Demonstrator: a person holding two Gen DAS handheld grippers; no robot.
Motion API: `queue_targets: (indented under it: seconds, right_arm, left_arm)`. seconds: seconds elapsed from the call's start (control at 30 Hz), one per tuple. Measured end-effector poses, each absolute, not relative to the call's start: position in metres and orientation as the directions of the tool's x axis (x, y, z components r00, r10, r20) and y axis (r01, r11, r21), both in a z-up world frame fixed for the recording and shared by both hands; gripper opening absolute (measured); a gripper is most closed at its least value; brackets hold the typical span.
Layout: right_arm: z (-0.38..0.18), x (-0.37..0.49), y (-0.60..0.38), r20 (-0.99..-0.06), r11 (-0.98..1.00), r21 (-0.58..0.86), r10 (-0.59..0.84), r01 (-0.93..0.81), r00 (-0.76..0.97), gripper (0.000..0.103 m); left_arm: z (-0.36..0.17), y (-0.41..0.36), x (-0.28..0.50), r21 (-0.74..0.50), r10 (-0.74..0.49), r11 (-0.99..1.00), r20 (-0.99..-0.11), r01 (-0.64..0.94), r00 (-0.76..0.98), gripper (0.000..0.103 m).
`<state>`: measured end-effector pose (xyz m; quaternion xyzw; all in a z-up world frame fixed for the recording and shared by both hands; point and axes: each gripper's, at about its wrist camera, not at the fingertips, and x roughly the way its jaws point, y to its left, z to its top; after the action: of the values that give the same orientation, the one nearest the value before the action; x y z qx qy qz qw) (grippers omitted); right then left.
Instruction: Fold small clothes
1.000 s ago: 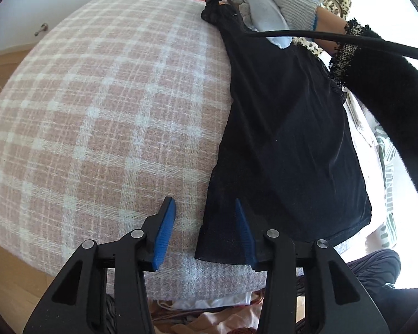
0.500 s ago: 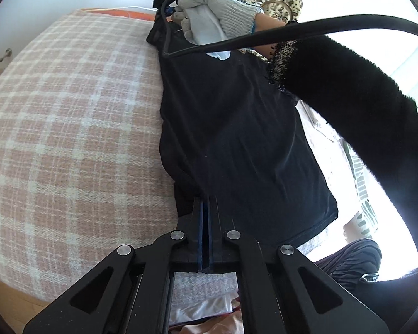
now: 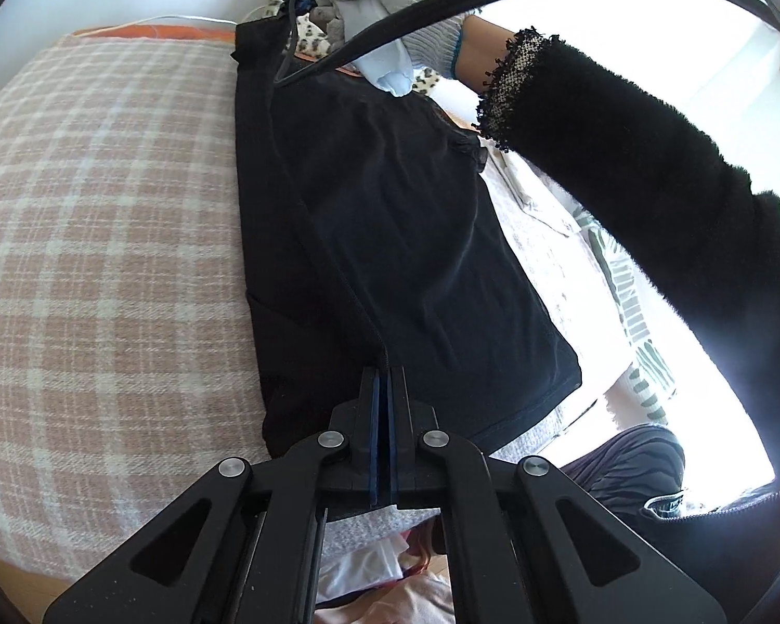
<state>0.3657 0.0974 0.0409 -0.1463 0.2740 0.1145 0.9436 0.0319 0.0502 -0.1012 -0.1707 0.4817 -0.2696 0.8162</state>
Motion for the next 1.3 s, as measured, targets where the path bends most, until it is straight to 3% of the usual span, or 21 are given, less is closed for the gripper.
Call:
queue_targets:
  seconds: [1.07, 1.13, 1.2, 1.3]
  right_arm:
    - [0.024, 0.378, -0.026, -0.541, 0.985, -0.125, 0.032, -0.118, 0.840, 0.005]
    - [0.022, 0.380, -0.030, -0.570, 0.983, -0.095, 0.074, -0.155, 0.818, 0.006]
    - [0.020, 0.381, -0.032, -0.578, 0.985, -0.103, 0.057, -0.142, 0.814, 0.006]
    - [0.020, 0.383, -0.037, -0.577, 0.988, -0.106, 0.030, -0.111, 0.816, 0.006]
  left_arm:
    - [-0.130, -0.056, 0.032, -0.528, -0.639, 0.754, -0.728, 0.390, 0.250, 0.000]
    - [-0.131, -0.059, 0.031, -0.530, -0.639, 0.753, -0.732, 0.391, 0.238, 0.007]
    - [-0.132, -0.060, 0.030, -0.531, -0.635, 0.756, -0.737, 0.382, 0.233, 0.023]
    - [-0.131, -0.060, 0.026, -0.548, -0.650, 0.742, -0.730, 0.385, 0.213, 0.028]
